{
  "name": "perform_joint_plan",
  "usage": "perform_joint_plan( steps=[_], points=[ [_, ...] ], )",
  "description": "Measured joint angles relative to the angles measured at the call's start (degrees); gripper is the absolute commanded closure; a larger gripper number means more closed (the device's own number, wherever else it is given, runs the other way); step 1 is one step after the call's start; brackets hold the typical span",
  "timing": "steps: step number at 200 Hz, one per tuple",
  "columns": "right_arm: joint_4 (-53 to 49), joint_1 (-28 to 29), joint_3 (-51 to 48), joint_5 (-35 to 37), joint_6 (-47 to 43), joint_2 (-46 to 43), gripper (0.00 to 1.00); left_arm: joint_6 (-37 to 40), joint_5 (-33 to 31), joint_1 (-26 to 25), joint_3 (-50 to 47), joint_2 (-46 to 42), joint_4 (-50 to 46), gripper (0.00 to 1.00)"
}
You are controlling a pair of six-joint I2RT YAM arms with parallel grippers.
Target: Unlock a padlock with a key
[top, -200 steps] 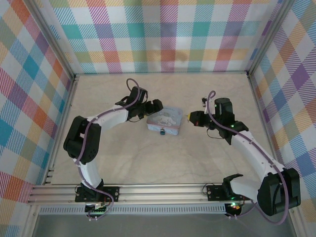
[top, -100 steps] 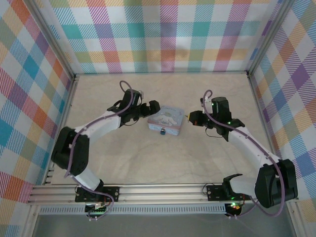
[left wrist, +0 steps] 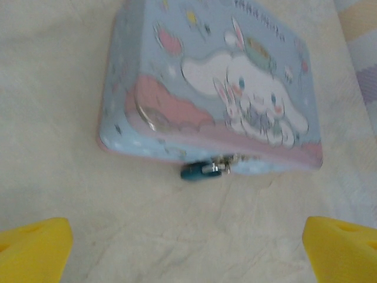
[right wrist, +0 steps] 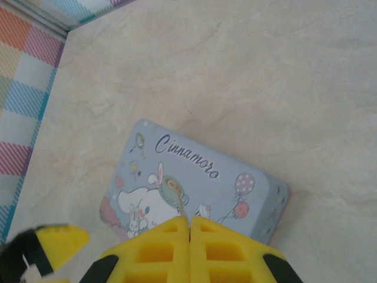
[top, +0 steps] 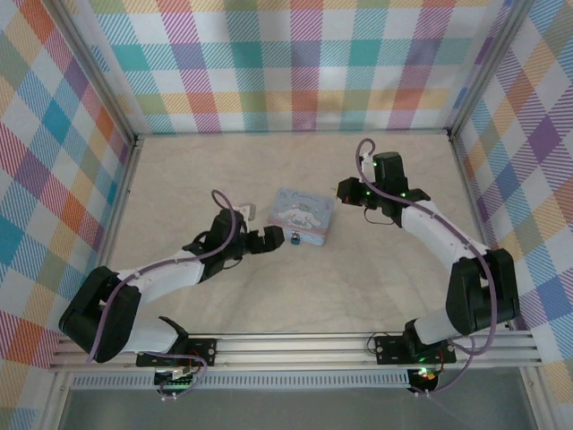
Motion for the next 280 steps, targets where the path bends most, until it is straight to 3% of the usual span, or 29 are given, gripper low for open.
perform_joint_plan(
  steps=[100, 175, 280],
  points=[
    [-3.34, -0.02, 12.61, 6.8, -1.68, 16.35, 1.0, 5.7, -2.14, -6.86, -1.88, 14.75, 21.59, 0.0],
    [-4.94, 0.44, 14.03, 14.29, -4.44, 22.05, 1.0, 5.97, -2.08, -8.09, 0.96, 21.68, 27.61, 0.01],
    [-3.61, 3.5, 14.03, 15.47, -5.07, 23.82, 1.0, 5.95, 0.39, -8.39, 3.48, 26.62, 31.58, 0.09]
  ],
)
